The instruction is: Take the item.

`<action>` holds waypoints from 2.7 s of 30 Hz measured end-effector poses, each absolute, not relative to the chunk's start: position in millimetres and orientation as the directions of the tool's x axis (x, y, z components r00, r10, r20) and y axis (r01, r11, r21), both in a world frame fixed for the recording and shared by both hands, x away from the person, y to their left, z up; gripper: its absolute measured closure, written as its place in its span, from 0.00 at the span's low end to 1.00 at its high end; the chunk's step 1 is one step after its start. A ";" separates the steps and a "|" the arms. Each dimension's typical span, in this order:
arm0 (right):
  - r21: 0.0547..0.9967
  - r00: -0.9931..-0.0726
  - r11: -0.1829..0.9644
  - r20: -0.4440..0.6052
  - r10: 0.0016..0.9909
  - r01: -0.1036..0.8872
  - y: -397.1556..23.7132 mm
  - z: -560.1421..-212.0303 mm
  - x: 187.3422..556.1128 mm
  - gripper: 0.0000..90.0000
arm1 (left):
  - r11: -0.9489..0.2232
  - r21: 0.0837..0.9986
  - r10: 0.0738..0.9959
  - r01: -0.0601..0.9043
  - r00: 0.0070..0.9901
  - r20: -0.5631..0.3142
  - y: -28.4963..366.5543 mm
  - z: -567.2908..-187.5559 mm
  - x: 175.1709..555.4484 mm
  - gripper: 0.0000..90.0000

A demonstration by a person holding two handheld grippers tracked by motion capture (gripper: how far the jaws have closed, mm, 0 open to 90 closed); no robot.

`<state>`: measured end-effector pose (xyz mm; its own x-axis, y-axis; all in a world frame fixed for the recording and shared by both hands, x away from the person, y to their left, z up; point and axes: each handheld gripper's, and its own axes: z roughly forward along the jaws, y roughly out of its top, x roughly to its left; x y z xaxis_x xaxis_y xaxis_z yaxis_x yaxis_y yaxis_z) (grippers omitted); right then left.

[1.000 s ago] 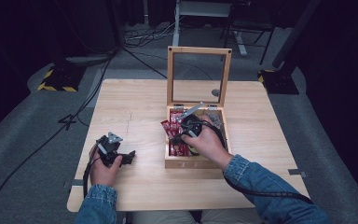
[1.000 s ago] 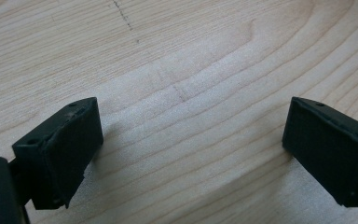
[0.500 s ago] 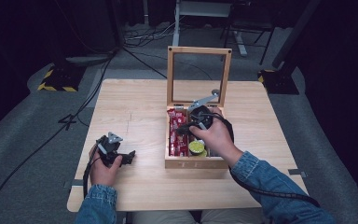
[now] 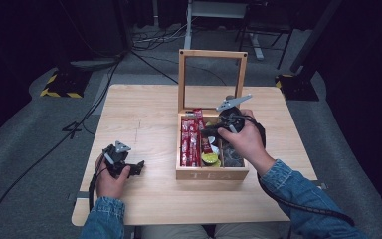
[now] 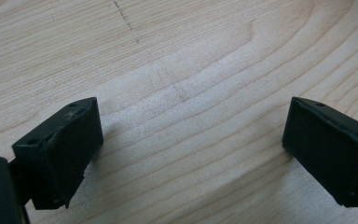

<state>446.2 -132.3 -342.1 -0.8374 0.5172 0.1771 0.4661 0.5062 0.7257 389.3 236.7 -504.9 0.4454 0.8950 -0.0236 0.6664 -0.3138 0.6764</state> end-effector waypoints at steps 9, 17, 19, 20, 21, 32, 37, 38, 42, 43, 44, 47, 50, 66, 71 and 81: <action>0.742 -0.805 0.462 0.174 0.567 0.485 -162.6 -330.3 451.6 0.90 | -0.313 0.677 0.895 0.666 0.445 -0.024 236.7 -504.9 389.3 0.06; 0.753 -0.777 0.432 0.162 0.609 0.496 -186.2 -321.4 455.7 0.90 | -0.313 0.677 0.895 0.666 0.445 -0.024 236.7 -504.9 389.3 0.06; 0.755 -0.770 0.425 0.161 0.617 0.499 -191.1 -319.9 456.8 0.90 | -0.313 0.677 0.895 0.666 0.445 -0.024 236.7 -504.9 389.3 0.06; 0.755 -0.764 0.422 0.159 0.625 0.502 -194.7 -318.8 457.2 0.90 | -0.313 0.676 0.895 0.667 0.445 -0.024 236.6 -504.9 389.2 0.06; 0.755 -0.761 0.422 0.154 0.630 0.502 -196.8 -318.2 457.4 0.90 | -0.313 0.676 0.895 0.667 0.445 -0.024 236.6 -504.9 389.2 0.06; 0.746 -0.701 0.402 0.121 0.703 0.531 -236.6 -314.2 459.9 0.90 | -0.313 0.677 0.895 0.666 0.445 -0.024 236.6 -504.9 389.3 0.06; 0.743 -0.665 0.377 0.122 0.736 0.554 -256.0 -316.5 462.0 0.90 | -0.313 0.677 0.895 0.666 0.445 -0.024 236.6 -504.9 389.2 0.06; 0.742 -0.660 0.374 0.122 0.741 0.557 -258.6 -317.2 462.5 0.90 | -0.313 0.677 0.895 0.666 0.445 -0.024 236.6 -504.9 389.2 0.06; 0.736 -0.632 0.354 0.128 0.764 0.577 -272.4 -321.3 465.8 0.90 | -0.313 0.677 0.895 0.666 0.445 -0.024 236.6 -504.9 389.2 0.06; 0.736 -0.626 0.349 0.128 0.769 0.580 -275.3 -322.1 466.6 0.90 | -0.313 0.676 0.895 0.666 0.445 -0.024 236.6 -504.9 389.2 0.06; 0.735 -0.621 0.347 0.128 0.773 0.583 -278.1 -322.8 467.3 0.90 | -0.313 0.677 0.895 0.666 0.445 -0.024 236.6 -504.9 389.2 0.06; 0.731 -0.607 0.338 0.130 0.784 0.593 -285.1 -325.3 469.2 0.90 | -0.313 0.677 0.895 0.666 0.445 -0.024 236.6 -504.9 389.2 0.06; 0.724 -0.593 0.331 0.132 0.794 0.605 -290.4 -328.0 470.6 0.90 | -0.313 0.677 0.895 0.666 0.445 -0.024 236.6 -504.9 389.2 0.06; 0.651 -0.544 0.326 0.160 0.824 0.686 -301.3 -369.3 478.6 0.90 | -0.313 0.677 0.895 0.666 0.445 -0.024 236.6 -504.9 389.2 0.06; 0.630 -0.531 0.324 0.167 0.831 0.706 -303.8 -381.1 480.0 0.90 | -0.313 0.677 0.895 0.666 0.445 -0.024 236.6 -504.9 389.2 0.06; 0.602 -0.505 0.324 0.156 0.849 0.730 -309.4 -395.6 481.8 0.90 | -0.313 0.677 0.895 0.666 0.445 -0.024 236.6 -504.9 389.2 0.06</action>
